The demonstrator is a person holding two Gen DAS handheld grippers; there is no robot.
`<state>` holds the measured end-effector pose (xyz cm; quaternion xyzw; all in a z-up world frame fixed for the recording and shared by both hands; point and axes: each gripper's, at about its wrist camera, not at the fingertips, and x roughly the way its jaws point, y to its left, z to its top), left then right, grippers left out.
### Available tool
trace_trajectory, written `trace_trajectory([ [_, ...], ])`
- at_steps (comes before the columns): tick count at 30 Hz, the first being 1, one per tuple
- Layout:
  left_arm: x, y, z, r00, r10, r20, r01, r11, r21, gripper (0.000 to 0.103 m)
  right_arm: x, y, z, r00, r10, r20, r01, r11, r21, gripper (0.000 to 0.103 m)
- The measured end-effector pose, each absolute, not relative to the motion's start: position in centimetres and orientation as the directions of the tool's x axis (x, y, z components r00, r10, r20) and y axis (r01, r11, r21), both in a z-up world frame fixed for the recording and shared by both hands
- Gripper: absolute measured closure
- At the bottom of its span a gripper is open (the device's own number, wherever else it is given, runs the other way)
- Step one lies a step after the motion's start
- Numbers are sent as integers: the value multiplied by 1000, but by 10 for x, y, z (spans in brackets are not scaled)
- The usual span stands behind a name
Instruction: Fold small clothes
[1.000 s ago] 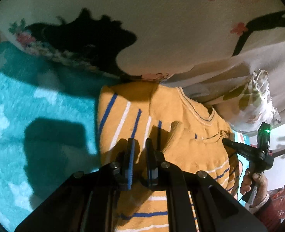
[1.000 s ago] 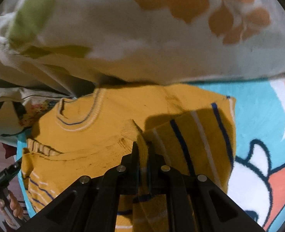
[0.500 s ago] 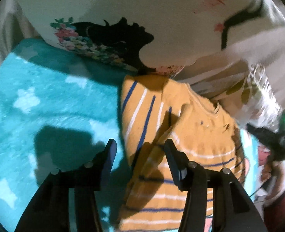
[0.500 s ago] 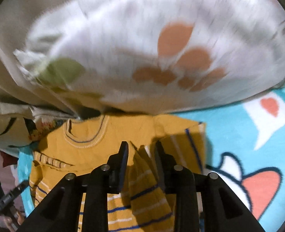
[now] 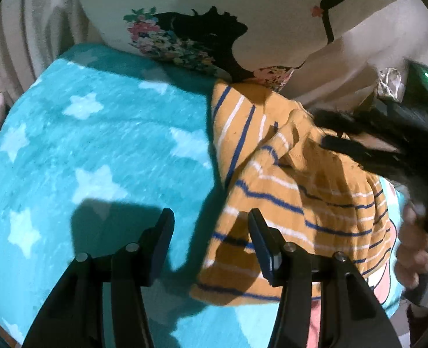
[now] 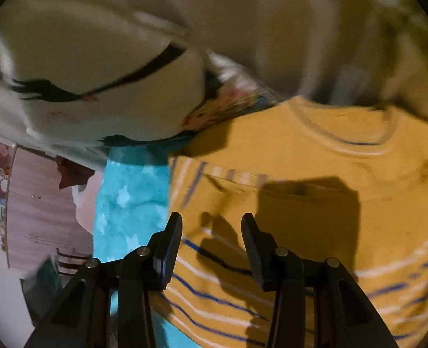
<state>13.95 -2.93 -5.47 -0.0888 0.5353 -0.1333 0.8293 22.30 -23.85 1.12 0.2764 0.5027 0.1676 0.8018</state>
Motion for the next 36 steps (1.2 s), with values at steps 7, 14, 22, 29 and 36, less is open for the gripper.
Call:
trace_trajectory([
  [7, 134, -4, -53, 397, -304, -866, 74, 951, -300, 48, 256, -207, -21, 362, 466, -807, 84, 846, 526, 95],
  [14, 137, 19, -63, 374, -306, -876, 25, 947, -320, 47, 273, -211, -12, 444, 623, -644, 115, 673, 730, 96],
  [22, 134, 14, -65, 357, -321, -878, 59, 945, -321, 47, 298, -210, -47, 452, 655, -606, 205, 585, 785, 95],
  [29, 135, 3, -57, 358, -323, -876, 100, 946, -308, 47, 288, -247, -30, 473, 604, -642, 179, 647, 741, 80],
  [36, 129, -1, -53, 350, -332, -876, 110, 943, -314, 45, 215, -345, 17, 523, 495, -694, 126, 760, 638, 50],
])
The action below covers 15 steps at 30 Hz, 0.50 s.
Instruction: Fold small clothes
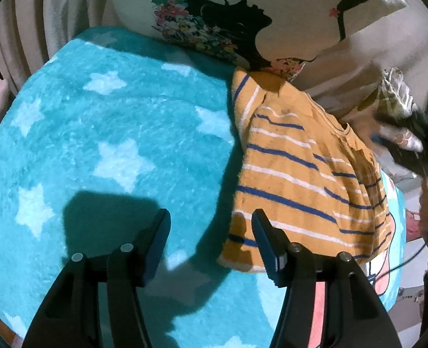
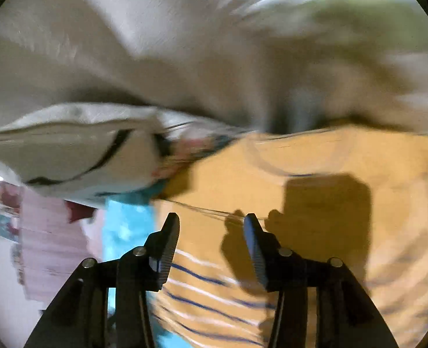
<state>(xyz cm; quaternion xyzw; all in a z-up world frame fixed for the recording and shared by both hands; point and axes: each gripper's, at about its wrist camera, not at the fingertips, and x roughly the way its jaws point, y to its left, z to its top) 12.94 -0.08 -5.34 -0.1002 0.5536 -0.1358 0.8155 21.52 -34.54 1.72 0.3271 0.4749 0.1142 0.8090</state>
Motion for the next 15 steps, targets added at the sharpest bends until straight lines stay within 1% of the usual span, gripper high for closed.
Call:
trace_trajectory([
  [1, 129, -1, -54, 348, -331, -877, 111, 943, -312, 45, 202, -363, 16, 525, 454, -720, 151, 783, 604, 47],
  [3, 126, -2, -53, 346, -322, -881, 110, 947, -303, 45, 175, -401, 10, 531, 366, -764, 214, 815, 539, 47],
  [6, 125, -9, -54, 337, -306, -891, 120, 952, -282, 45, 139, -441, -4, 537, 338, -773, 284, 790, 543, 47],
  [8, 123, -15, -56, 327, -300, -896, 122, 954, -274, 45, 129, -445, -11, 541, 315, -780, 298, 795, 528, 47],
  [11, 118, -24, -57, 318, -298, -900, 119, 954, -274, 45, 127, -445, -19, 524, 235, -819, 316, 839, 443, 47],
  [13, 116, -30, -56, 313, -303, -900, 118, 953, -279, 45, 136, -441, -34, 505, 221, -835, 324, 848, 420, 47],
  [14, 114, -32, -56, 312, -304, -900, 120, 952, -280, 45, 142, -435, -42, 496, 217, -841, 328, 850, 413, 50],
  [15, 111, -33, -54, 314, -304, -900, 123, 953, -278, 45, 146, -436, -49, 480, 187, -857, 343, 859, 380, 64],
])
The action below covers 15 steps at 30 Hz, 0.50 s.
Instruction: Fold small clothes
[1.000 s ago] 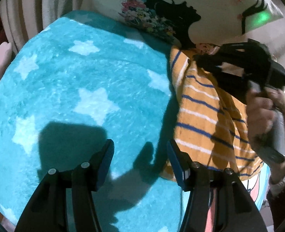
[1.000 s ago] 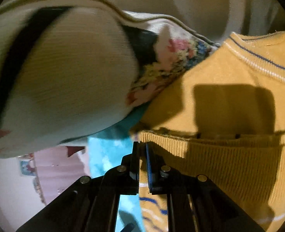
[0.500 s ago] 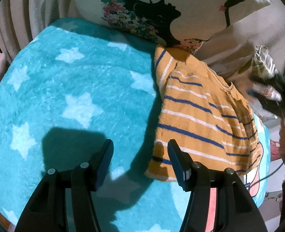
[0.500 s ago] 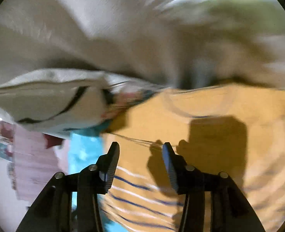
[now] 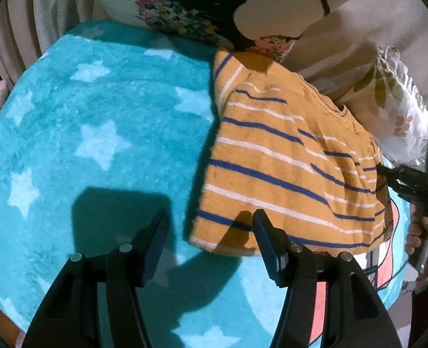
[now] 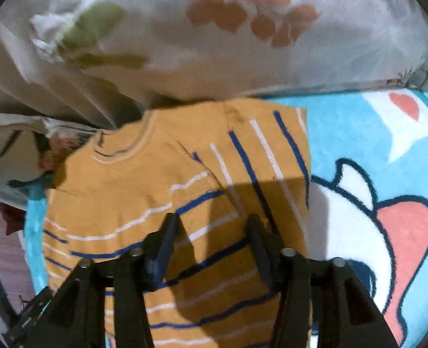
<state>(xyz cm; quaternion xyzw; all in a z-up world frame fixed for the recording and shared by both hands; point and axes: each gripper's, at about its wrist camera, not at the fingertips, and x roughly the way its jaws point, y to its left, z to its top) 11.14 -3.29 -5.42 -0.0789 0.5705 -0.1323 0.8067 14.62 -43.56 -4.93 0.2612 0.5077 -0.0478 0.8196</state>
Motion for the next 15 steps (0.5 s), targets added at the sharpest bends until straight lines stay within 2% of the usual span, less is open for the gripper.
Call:
trace_trajectory([
  [1, 110, -34, -53, 317, -300, -900, 125, 954, -274, 45, 149, -436, -53, 461, 152, -874, 359, 869, 340, 75],
  [2, 108, -35, -52, 319, -296, -900, 124, 955, -270, 45, 155, -433, -55, 451, 128, -883, 372, 873, 316, 78],
  [8, 110, -21, -52, 322, -299, -898, 74, 954, -291, 45, 170, -437, -60, 419, 67, -905, 400, 882, 250, 74],
  [12, 111, -12, -49, 338, -329, -882, 56, 942, -330, 44, 152, -453, -47, 502, 171, -848, 395, 827, 400, 71],
  [14, 110, -9, -49, 343, -362, -867, 58, 929, -365, 37, 128, -466, -40, 565, 252, -786, 372, 772, 516, 69],
  [15, 108, -9, -49, 345, -381, -858, 59, 921, -385, 33, 118, -469, -38, 585, 276, -763, 359, 755, 549, 63],
])
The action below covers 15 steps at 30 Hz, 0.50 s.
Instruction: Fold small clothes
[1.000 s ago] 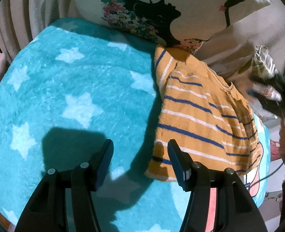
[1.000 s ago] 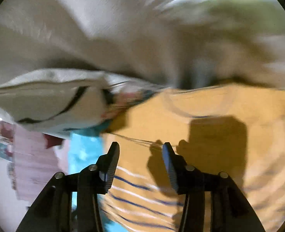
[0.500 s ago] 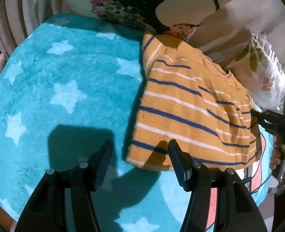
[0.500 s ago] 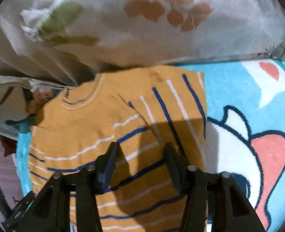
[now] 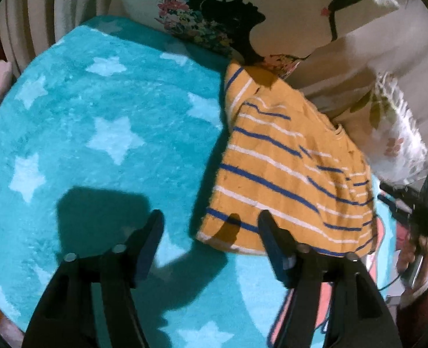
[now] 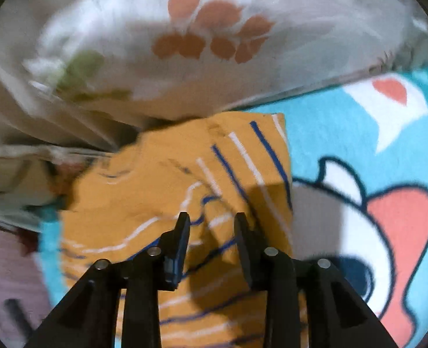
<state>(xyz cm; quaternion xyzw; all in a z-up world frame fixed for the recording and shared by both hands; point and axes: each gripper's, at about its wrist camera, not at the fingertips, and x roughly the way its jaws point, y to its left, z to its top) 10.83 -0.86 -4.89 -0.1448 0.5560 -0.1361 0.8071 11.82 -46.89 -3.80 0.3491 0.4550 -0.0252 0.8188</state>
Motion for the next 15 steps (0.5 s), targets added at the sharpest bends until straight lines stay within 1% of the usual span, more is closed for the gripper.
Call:
trace_trajectory([
  [1, 107, -8, -50, 343, -405, -848, 61, 910, -410, 33, 106, -472, -37, 599, 296, -744, 350, 739, 576, 56],
  [3, 104, -10, -56, 322, -477, -818, 70, 873, -482, 32, 78, -477, -39, 622, 352, -699, 325, 697, 639, 51],
  [6, 96, -19, -65, 285, -581, -762, 78, 807, -586, 24, 35, -483, -54, 617, 430, -659, 309, 638, 706, 46],
  [9, 90, -34, -79, 243, -634, -734, 83, 767, -636, 20, 10, -465, -77, 590, 472, -656, 310, 618, 723, 44],
  [11, 91, -43, -91, 207, -661, -721, 57, 744, -666, 20, -4, -455, -91, 576, 504, -643, 320, 584, 746, 43],
  [15, 96, -46, -97, 199, -694, -692, 34, 710, -703, 16, -16, -442, -120, 585, 564, -582, 345, 476, 809, 43],
])
